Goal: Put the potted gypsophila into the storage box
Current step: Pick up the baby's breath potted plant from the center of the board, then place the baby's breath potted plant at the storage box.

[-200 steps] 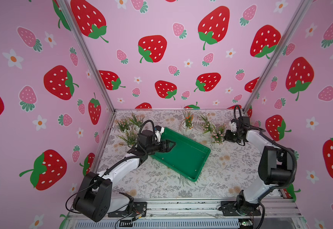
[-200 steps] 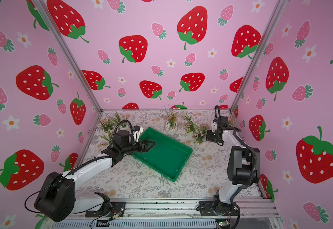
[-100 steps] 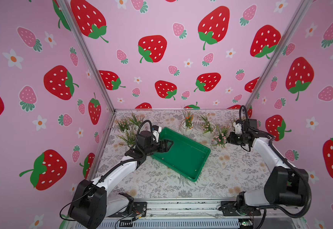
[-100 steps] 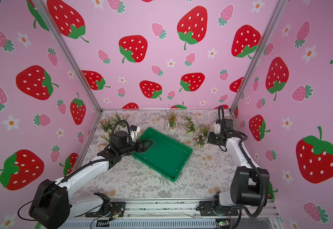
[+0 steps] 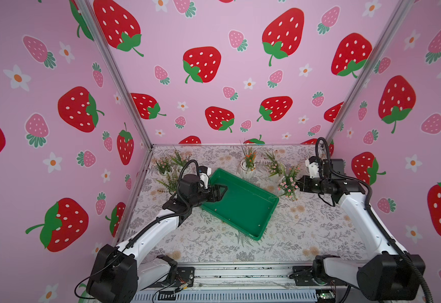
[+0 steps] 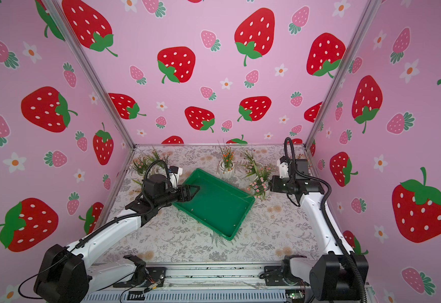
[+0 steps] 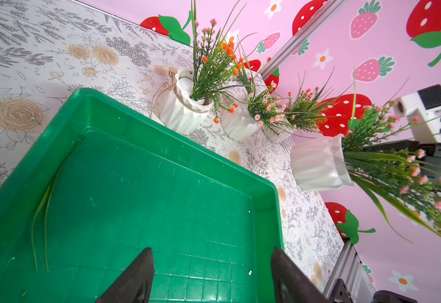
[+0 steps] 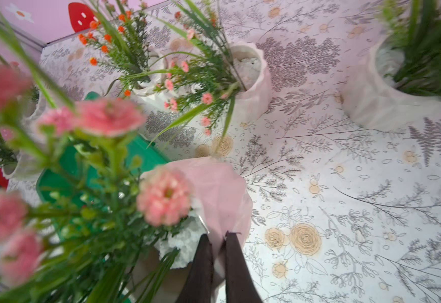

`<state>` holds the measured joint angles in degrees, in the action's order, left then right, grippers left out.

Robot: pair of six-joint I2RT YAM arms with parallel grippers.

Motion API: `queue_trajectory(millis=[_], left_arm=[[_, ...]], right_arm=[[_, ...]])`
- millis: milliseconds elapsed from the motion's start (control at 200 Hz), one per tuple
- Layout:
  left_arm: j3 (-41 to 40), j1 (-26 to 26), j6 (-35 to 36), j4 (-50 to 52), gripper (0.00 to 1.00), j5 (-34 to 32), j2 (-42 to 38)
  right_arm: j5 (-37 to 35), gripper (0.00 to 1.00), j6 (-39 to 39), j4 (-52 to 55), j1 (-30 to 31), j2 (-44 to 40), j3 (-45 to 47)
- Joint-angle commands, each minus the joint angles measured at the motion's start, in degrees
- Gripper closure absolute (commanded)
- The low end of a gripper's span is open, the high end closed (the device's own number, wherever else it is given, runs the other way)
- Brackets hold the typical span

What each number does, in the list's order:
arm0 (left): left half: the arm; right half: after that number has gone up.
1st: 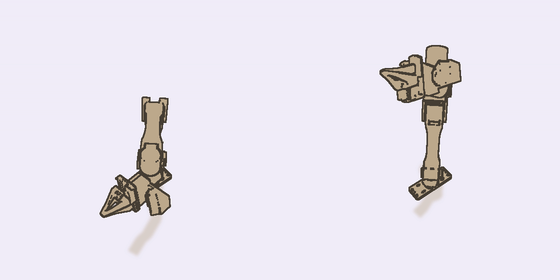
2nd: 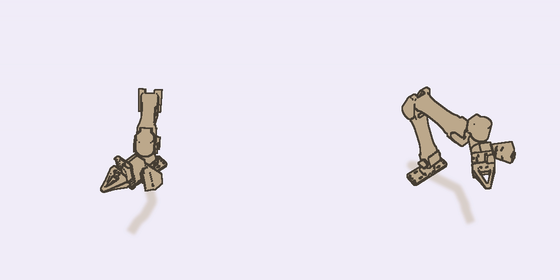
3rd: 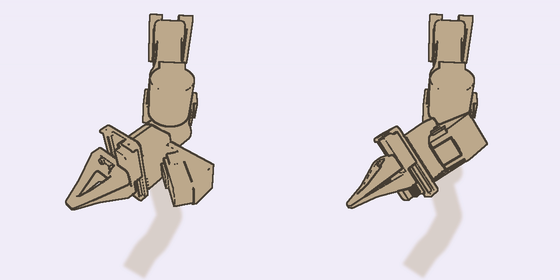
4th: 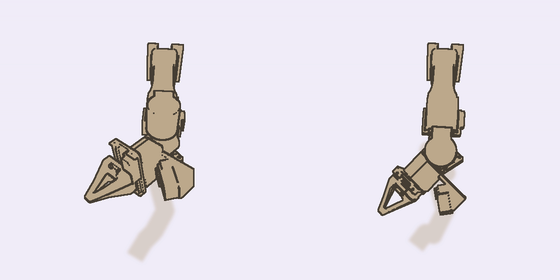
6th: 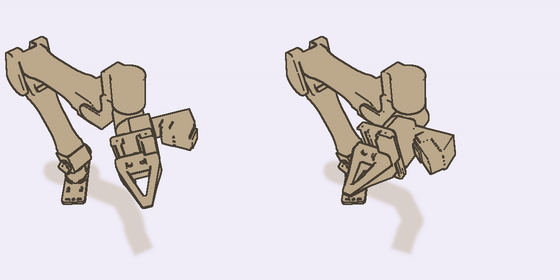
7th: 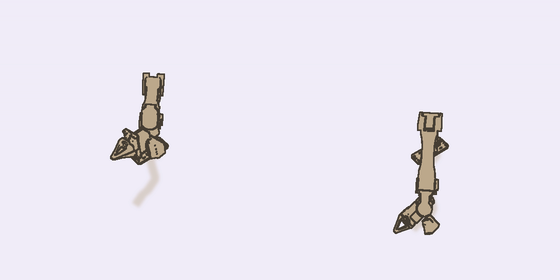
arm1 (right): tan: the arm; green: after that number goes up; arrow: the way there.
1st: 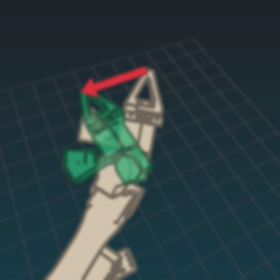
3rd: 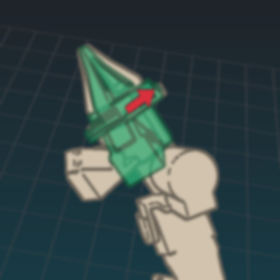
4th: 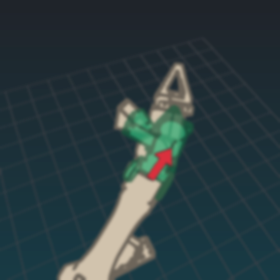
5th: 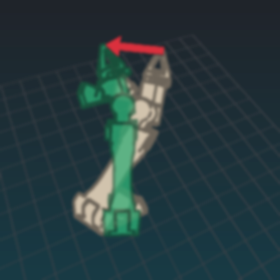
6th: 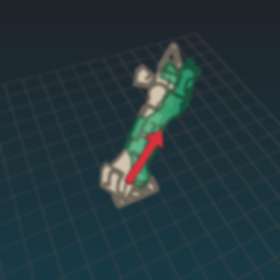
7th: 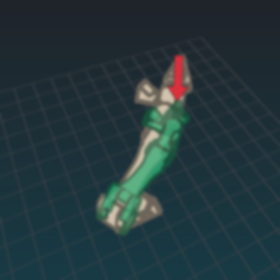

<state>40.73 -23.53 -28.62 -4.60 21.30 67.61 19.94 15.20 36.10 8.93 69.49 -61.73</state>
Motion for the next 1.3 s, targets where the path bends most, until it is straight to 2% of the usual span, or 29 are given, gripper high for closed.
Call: queue_trajectory(millis=[0,140,305,385,600,730,956,1291], left_arm=[[0.25,-0.29,-0.91,4.40,0.28,-1.74,-1.44],[-2.30,-0.27,-3.56,4.35,0.28,-1.02,-5.47],[-0.76,-0.12,-5.14,15.00,0.30,-9.45,-10.45],[-0.25,0.47,-5.65,18.65,0.30,-10.73,-12.11],[1.84,2.72,-5.08,27.40,0.30,-9.80,-14.56],[1.79,5.62,-4.13,29.84,0.31,-6.57,-16.46],[0.30,10.24,-4.23,30.37,0.31,-2.73,-20.18],[-0.39,10.64,-4.41,29.91,0.31,-2.62,-20.57]], right_arm=[[2.31,1.00,1.82,-2.08,3.44,0.49,-4.48],[1.96,1.00,2.75,-4.10,8.98,4.45,-7.49],[1.76,1.00,3.96,-7.11,15.38,10.86,-12.19],[1.72,1.00,3.88,-7.78,17.78,14.15,-15.02],[0.52,1.00,4.57,-9.82,22.79,21.43,-20.61],[-0.29,1.00,4.24,-9.63,25.46,26.56,-24.70],[-1.13,1.00,4.53,-9.51,28.57,35.79,-32.70],[-1.53,1.00,6.02,-8.44,31.49,48.78,-45.02]])
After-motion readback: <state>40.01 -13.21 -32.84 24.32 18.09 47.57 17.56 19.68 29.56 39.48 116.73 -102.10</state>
